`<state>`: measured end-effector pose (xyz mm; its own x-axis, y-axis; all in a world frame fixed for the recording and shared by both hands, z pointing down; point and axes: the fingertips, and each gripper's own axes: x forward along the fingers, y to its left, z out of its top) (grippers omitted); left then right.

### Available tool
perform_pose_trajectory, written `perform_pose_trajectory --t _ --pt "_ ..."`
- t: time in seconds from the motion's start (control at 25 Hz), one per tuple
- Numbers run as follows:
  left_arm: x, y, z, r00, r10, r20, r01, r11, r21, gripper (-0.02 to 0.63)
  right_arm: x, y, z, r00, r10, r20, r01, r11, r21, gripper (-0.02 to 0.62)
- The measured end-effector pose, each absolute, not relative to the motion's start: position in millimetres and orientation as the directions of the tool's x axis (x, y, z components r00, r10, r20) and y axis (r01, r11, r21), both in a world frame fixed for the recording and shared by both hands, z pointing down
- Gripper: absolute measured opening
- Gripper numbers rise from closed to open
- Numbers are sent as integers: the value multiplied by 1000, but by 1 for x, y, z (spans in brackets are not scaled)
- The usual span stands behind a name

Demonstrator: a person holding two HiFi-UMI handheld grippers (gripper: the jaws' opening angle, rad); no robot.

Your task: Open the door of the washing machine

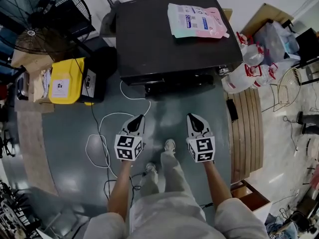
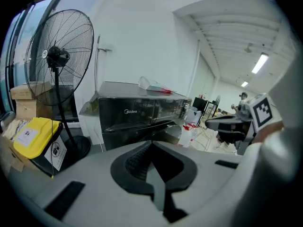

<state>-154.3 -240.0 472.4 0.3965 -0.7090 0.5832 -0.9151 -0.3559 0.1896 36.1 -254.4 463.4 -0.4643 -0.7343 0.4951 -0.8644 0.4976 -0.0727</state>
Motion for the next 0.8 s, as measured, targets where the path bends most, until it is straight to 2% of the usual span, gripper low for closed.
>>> perform_pose_trajectory --t 0.8 --pt "-170 -273 555 413 -704 578 -908 -367 201 8 31 -278 545 -436 -751 496 -877 478 -48 -2"
